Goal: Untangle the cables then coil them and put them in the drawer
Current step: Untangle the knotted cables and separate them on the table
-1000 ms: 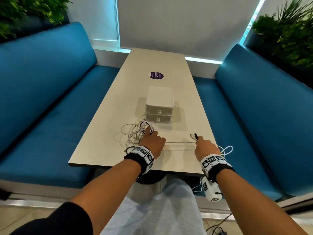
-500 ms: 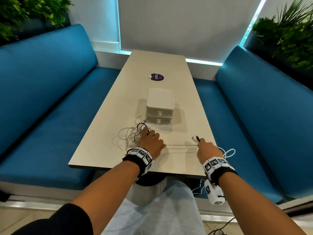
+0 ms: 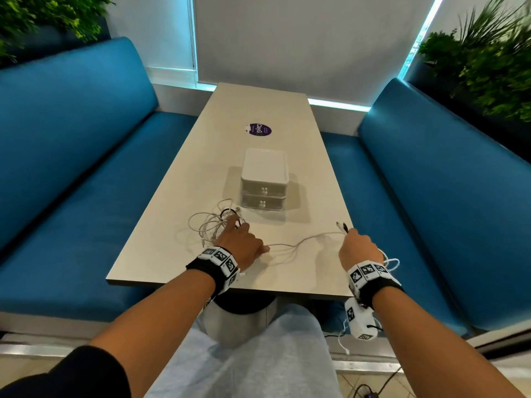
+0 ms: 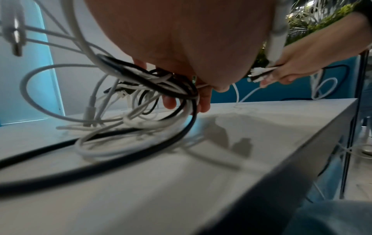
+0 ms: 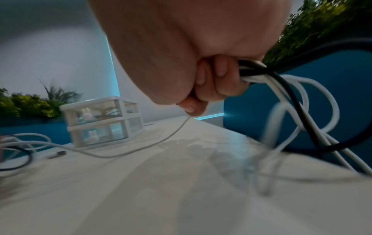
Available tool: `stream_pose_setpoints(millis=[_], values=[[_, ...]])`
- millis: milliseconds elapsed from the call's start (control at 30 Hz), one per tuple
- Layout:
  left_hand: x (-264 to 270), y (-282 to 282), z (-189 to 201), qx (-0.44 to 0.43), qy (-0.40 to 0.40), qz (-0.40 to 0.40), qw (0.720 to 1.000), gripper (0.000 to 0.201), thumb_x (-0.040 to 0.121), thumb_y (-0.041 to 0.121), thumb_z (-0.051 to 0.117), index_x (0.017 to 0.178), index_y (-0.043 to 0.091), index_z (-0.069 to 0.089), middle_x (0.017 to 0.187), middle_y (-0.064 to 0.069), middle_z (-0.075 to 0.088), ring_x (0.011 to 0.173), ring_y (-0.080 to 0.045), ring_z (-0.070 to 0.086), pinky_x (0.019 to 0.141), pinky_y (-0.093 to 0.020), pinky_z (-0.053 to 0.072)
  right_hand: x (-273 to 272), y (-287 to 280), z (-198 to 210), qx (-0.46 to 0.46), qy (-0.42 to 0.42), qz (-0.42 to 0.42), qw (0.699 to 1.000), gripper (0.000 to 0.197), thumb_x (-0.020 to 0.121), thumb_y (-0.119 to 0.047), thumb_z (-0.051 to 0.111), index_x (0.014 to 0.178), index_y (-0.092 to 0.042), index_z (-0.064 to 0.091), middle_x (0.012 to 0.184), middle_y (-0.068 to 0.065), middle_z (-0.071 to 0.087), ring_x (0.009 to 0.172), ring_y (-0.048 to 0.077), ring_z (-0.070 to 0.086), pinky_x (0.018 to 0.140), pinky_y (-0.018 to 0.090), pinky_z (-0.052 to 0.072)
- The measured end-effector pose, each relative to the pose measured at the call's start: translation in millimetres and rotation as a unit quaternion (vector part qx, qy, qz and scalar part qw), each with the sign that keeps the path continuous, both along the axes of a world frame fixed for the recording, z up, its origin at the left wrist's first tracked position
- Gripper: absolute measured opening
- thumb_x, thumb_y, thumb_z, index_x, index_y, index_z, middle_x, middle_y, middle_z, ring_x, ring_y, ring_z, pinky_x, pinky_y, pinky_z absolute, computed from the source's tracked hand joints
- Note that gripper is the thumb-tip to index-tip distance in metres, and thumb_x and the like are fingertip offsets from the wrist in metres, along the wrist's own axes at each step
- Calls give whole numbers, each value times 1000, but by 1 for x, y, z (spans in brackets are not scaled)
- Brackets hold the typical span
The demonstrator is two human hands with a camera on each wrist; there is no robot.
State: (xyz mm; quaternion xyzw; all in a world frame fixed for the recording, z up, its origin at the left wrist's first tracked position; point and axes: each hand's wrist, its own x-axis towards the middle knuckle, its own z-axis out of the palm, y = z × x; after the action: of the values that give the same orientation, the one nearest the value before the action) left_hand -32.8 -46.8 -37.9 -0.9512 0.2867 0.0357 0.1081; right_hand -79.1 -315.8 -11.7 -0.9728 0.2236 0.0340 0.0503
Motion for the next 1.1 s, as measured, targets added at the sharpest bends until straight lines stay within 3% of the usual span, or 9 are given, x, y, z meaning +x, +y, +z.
stream_pose_setpoints(millis=[133, 233, 333, 433, 567, 700, 900, 1033, 1100], values=[[-4, -6, -1, 33, 15, 8, 999, 53, 103, 50, 22, 110, 28, 70, 106, -2, 70, 125, -25, 44, 113, -56, 5, 7, 28, 0, 37, -83, 53, 994, 29, 100, -18, 33, 127, -14, 42, 97, 15, 66, 86, 37, 65, 68, 39, 48], [-4, -7, -1, 43, 29, 16, 999, 51, 102, 48, 25, 112, 25, 70, 114, -6, 67, 129, -26, 40, 115, -54, 2, 9, 42, -6, 43, -78, 88, 992, 54, 101, -21, 33, 152, -20, 16, 100, 16, 66, 87, 36, 64, 67, 37, 44], [-4, -7, -1, 44, 32, 18, 998, 50, 102, 47, 26, 112, 24, 70, 114, -8, 67, 129, -27, 40, 115, -52, 0, 8, 54, -12, 92, -91, 118, 985, 63, 103, -27, 33, 156, -22, -2, 97, 19, 63, 83, 36, 62, 68, 39, 44], [-4, -8, -3, 49, 23, 13, 998, 50, 102, 47, 27, 111, 25, 70, 108, -6, 70, 124, -27, 44, 114, -53, 4, 9, 58, -19, 134, -83, 151, 976, 54, 104, -33, 33, 154, -23, 16, 99, 21, 63, 85, 39, 60, 72, 40, 47], [-4, -14, -5, 27, 9, -1, 1000, 46, 102, 46, 29, 110, 26, 70, 103, -3, 72, 117, -27, 47, 112, -53, 8, 7, 66, -27, 161, -43, 252, 953, 30, 102, -34, 39, 123, -17, 54, 97, 19, 66, 87, 39, 61, 70, 37, 45], [-5, -21, -5, 10, -14, -26, 1000, 45, 103, 47, 30, 108, 25, 69, 101, -3, 72, 114, -28, 51, 111, -53, 11, 8, 79, -29, 156, -23, 278, 947, 24, 100, -30, 44, 110, -14, 59, 99, 17, 68, 91, 38, 61, 75, 41, 49], [3, -6, -9, -25, -31, -12, 999, 28, 102, 38, 37, 112, 29, 62, 105, 2, 69, 115, -26, 51, 110, -53, 14, 10, 63, -20, 35, 5, 244, 969, 27, 103, -31, 37, 120, -13, 50, 101, 16, 65, 90, 37, 63, 70, 39, 48], [11, 16, -10, 1, -15, 28, 999, 27, 97, 20, 40, 116, 27, 57, 111, 3, 67, 124, -26, 44, 110, -54, 12, 6, 5, -10, -6, 25, 113, 993, 35, 98, -12, 32, 127, -13, 53, 120, 13, 64, 106, 33, 63, 90, 44, 50], [15, 28, -13, -1, -10, 45, 999, 30, 95, 17, 40, 117, 30, 56, 111, 4, 67, 126, -25, 42, 110, -55, 12, -2, -26, -8, -10, 55, 29, 998, 32, 95, -8, 36, 118, -12, 59, 121, 13, 63, 105, 33, 62, 88, 44, 49]])
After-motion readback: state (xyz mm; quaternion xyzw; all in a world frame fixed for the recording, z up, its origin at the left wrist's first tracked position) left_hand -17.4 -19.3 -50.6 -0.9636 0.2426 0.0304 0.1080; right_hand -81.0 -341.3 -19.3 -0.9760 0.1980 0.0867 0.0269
